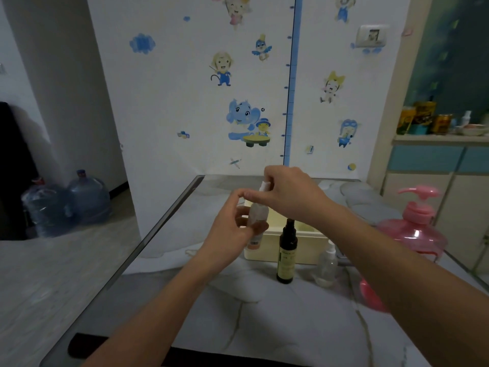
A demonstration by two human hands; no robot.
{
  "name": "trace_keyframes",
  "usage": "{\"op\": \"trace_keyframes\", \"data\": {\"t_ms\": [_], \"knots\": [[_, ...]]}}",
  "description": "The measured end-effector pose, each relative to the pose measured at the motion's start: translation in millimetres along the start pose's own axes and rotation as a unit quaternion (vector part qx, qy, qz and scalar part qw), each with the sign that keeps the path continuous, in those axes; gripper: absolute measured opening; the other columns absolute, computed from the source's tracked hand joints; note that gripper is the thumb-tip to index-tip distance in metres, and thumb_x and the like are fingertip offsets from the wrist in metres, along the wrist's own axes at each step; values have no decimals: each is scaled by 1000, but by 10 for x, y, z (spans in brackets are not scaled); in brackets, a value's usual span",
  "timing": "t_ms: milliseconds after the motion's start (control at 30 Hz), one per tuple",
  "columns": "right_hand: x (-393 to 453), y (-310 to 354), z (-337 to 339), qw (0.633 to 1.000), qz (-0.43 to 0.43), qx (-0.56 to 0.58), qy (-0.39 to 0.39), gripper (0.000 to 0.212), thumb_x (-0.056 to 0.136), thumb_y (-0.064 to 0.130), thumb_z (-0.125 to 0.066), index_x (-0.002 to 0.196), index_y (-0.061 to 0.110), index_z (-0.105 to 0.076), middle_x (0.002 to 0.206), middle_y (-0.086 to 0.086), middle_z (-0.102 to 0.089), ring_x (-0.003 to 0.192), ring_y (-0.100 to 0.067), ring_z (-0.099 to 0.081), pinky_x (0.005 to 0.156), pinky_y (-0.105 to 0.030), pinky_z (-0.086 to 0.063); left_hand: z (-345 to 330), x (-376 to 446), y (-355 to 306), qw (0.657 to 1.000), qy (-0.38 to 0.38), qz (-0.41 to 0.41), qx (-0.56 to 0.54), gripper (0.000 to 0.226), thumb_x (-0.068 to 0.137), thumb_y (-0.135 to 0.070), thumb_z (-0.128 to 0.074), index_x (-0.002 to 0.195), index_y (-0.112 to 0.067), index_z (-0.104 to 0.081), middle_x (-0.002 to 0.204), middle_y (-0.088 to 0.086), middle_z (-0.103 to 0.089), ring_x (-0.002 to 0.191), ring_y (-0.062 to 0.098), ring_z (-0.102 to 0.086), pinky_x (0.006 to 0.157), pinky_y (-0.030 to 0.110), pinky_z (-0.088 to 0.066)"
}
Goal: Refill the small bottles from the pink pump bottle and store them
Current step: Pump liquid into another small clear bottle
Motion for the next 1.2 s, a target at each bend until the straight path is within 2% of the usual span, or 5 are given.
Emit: {"op": "trace_keyframes", "data": {"t_ms": [267,667,833,1000,1200], "knots": [[-60,-28,-62,968,-20,114,222,26,87,29,-62,106,14,-55,84,-7,-68,60,-18,-65,50,-26,-53,-37,5,43,1000,29,3,6,44,85,-6,-67,112,-38,-54,103,12,-66,94,28,-66,76,39,-58],[-45,-86,32,967,-33,32,251,24,88,30,-62,94,7,-58,72,-7,-70,54,-18,-67,48,-24,-54,-224,83,-76,997,64,39,-4,40,86,-6,-67,114,-30,-53,107,4,-68,95,22,-67,73,40,-59],[31,-127,113,971,-69,-88,212,62,82,67,-45,70,7,-58,57,-6,-67,41,-16,-61,47,-23,-53,-255,120,-110,997,56,51,-29,47,81,-3,-71,113,-30,-49,104,10,-66,96,29,-66,77,49,-57],[59,-70,200,950,-38,66,302,21,88,22,-62,104,9,-56,84,-11,-70,66,-24,-71,59,-29,-59,-217,188,-181,997,61,44,-2,39,84,-7,-69,113,-30,-56,103,3,-70,92,21,-69,77,38,-60],[20,-146,110,962,-37,-4,272,27,91,31,-56,94,5,-57,72,-7,-69,49,-15,-60,45,-23,-47,-292,224,-110,995,55,80,0,41,81,-3,-70,115,-21,-55,106,1,-67,93,18,-67,73,37,-59]]}}
Point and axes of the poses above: each hand's wrist, its own x-axis towards the middle knuckle, its own z-axis out of the back of the hand, y = z × x, the point moved 8 cm from there along x, towards the middle knuckle
